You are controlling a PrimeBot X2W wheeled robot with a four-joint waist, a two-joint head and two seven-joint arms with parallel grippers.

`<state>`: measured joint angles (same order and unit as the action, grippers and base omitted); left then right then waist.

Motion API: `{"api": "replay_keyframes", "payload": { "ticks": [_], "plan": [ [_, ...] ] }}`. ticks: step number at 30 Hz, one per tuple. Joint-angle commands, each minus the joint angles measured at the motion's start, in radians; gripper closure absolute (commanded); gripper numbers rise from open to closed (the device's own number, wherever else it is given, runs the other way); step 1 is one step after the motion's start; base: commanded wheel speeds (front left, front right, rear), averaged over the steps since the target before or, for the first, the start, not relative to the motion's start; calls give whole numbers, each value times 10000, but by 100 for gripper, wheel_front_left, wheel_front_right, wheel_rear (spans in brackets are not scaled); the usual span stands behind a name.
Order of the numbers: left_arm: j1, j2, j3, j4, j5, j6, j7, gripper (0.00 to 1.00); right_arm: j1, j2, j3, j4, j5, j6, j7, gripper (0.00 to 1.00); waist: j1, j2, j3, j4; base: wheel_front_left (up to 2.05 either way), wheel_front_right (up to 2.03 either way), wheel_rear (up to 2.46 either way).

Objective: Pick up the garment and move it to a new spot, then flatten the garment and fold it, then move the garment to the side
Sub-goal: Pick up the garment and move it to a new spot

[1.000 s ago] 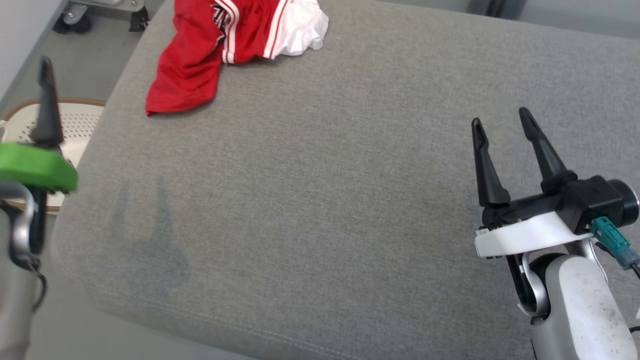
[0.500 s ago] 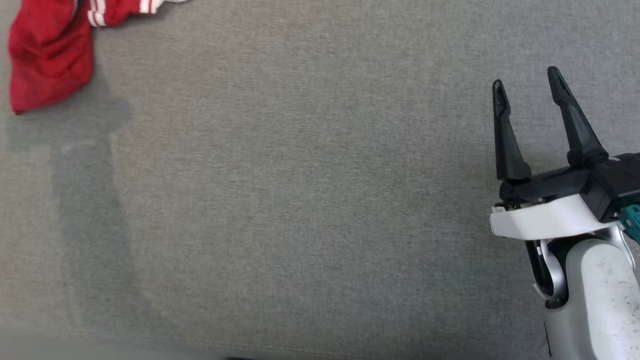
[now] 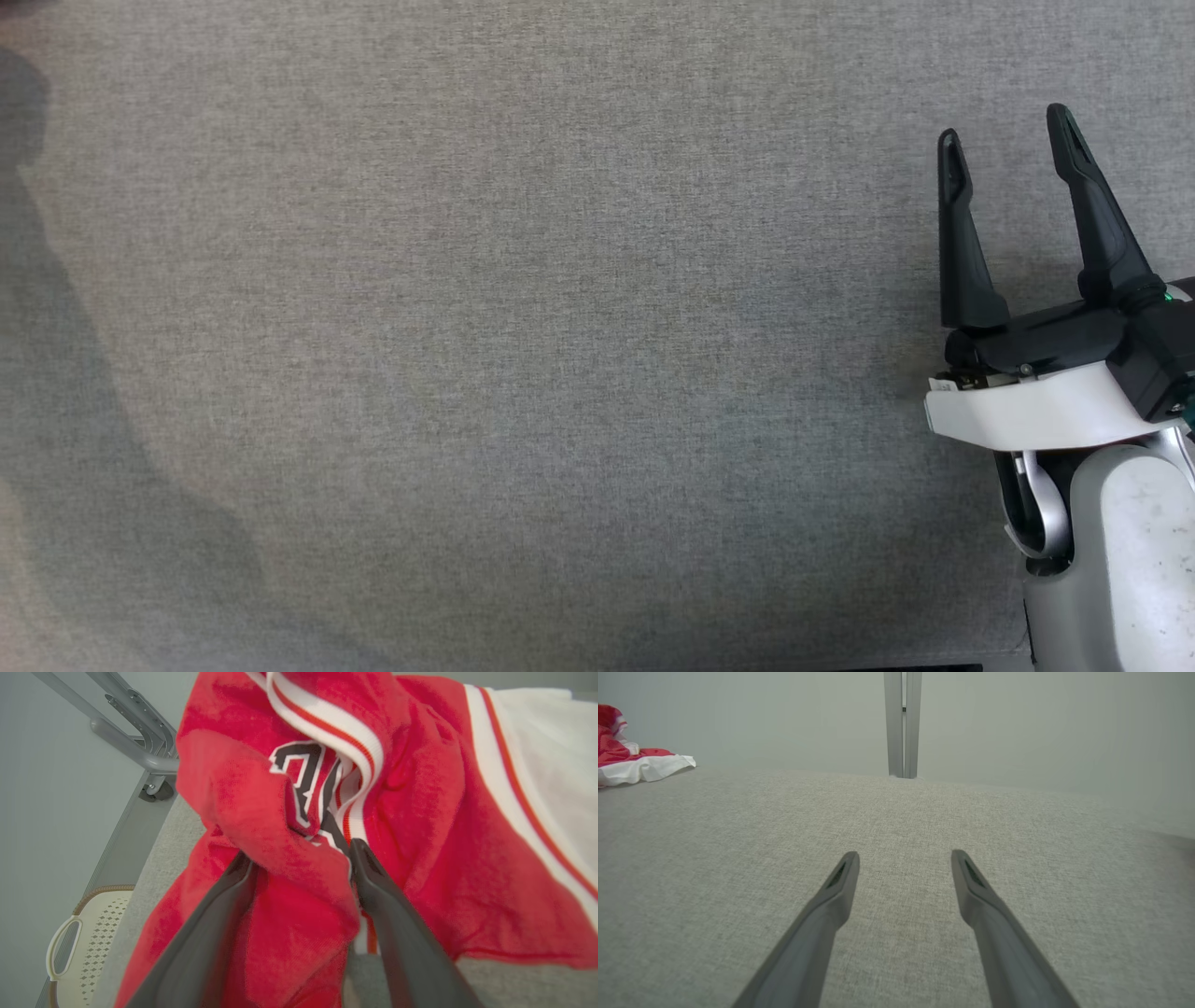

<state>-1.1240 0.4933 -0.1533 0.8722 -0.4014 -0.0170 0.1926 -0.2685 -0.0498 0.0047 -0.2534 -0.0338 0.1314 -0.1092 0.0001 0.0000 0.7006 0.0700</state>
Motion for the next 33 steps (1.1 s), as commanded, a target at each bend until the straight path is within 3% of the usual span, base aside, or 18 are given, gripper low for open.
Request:
{"api": "replay_keyframes", "payload": {
  "ticks": [1,2,10,18,26,33],
  "plan": [
    [-184,89,16,123,-26,20,-82,96,-90,-15,-1,40,50,-16,-94,0,-1,0,77,-145,0,0,0],
    [-193,107,32,227,-42,77,-96,100,-106,-15,-4,69,63,-16,-119,0,-1,0,33,-137,0,0,0],
    [-180,236,-8,647,-6,25,-743,100,-180,-16,30,435,175,-16,-266,0,-1,0,-623,-60,0,0,0],
    [-398,319,-478,446,222,-445,-984,100,9,-18,40,1155,536,-16,-599,0,-1,0,-2019,-110,0,0,0],
    [-347,-106,-1157,-523,53,-977,-869,100,490,-15,-95,2233,1026,-16,-985,0,-1,0,-4005,-537,0,0,0],
    [224,-737,-1999,-2115,-498,-1119,-466,100,1088,-15,-252,2928,1358,-16,-1210,0,-1,0,-5541,-1165,0,0,0]
  ]
}}
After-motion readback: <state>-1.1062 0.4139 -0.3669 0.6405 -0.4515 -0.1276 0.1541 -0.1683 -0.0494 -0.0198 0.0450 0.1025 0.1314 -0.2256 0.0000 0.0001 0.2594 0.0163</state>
